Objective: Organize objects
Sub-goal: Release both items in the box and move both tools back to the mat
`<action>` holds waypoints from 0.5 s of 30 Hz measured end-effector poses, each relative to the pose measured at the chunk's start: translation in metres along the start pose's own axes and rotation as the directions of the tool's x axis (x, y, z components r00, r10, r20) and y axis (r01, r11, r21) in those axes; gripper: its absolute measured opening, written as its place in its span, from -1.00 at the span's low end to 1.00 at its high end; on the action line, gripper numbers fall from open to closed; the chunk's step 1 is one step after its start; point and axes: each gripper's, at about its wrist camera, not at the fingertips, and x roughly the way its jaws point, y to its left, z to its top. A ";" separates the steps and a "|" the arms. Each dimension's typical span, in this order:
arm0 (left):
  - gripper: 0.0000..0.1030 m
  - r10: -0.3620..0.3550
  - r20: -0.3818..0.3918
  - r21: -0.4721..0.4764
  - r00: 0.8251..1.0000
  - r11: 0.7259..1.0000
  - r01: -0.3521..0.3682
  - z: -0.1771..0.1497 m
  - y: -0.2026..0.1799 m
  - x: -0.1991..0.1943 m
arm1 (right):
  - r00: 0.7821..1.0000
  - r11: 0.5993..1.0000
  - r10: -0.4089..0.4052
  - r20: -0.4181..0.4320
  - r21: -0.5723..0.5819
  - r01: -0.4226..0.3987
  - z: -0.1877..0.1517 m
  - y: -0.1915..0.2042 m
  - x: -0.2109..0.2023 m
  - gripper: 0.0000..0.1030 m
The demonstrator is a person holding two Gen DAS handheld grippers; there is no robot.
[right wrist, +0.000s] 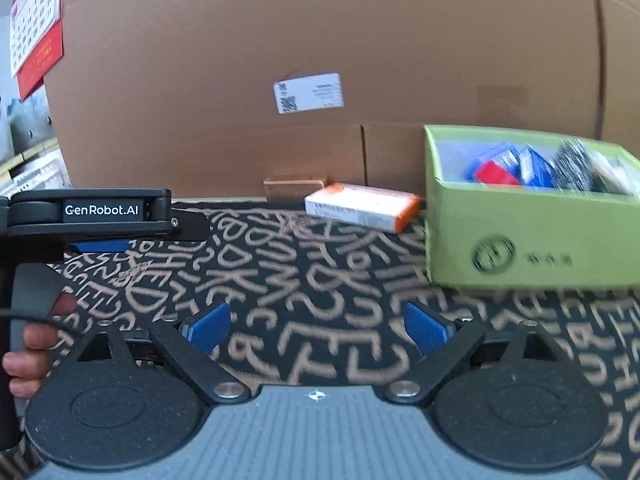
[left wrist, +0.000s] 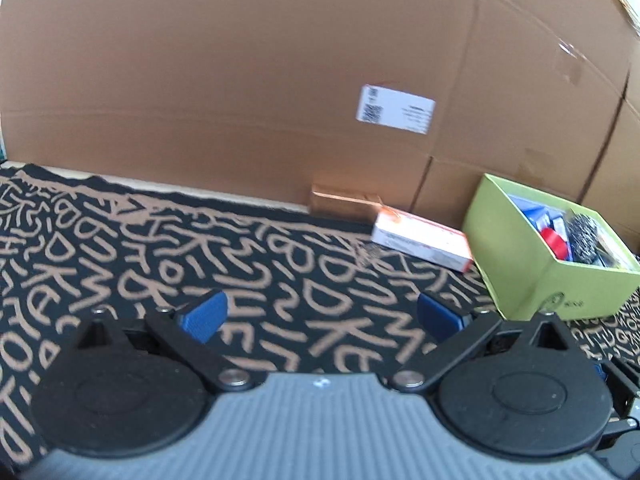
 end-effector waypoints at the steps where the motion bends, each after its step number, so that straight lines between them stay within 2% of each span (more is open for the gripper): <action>1: 1.00 0.004 0.002 -0.001 1.000 1.000 -0.004 0.004 0.003 0.003 | 1.000 1.000 -0.006 0.004 -0.016 0.006 0.004 0.004 0.005 0.88; 5: 1.00 0.002 0.005 -0.006 1.000 1.000 -0.002 0.020 0.011 0.018 | 1.000 0.997 -0.026 0.017 -0.075 0.027 0.019 0.021 0.030 0.88; 8: 1.00 -0.001 0.005 -0.001 1.000 1.000 0.001 0.033 0.014 0.033 | 0.998 0.984 -0.056 0.019 -0.167 0.059 0.030 0.032 0.056 0.88; 12: 1.00 -0.005 -0.001 -0.002 1.000 1.000 0.005 0.048 0.019 0.058 | 0.997 0.967 -0.072 0.016 -0.245 0.074 0.045 0.033 0.088 0.88; 15: 1.00 -0.005 -0.019 -0.014 1.000 1.000 0.005 0.057 0.024 0.080 | 0.998 0.963 -0.066 0.022 -0.262 0.069 0.061 0.028 0.108 0.88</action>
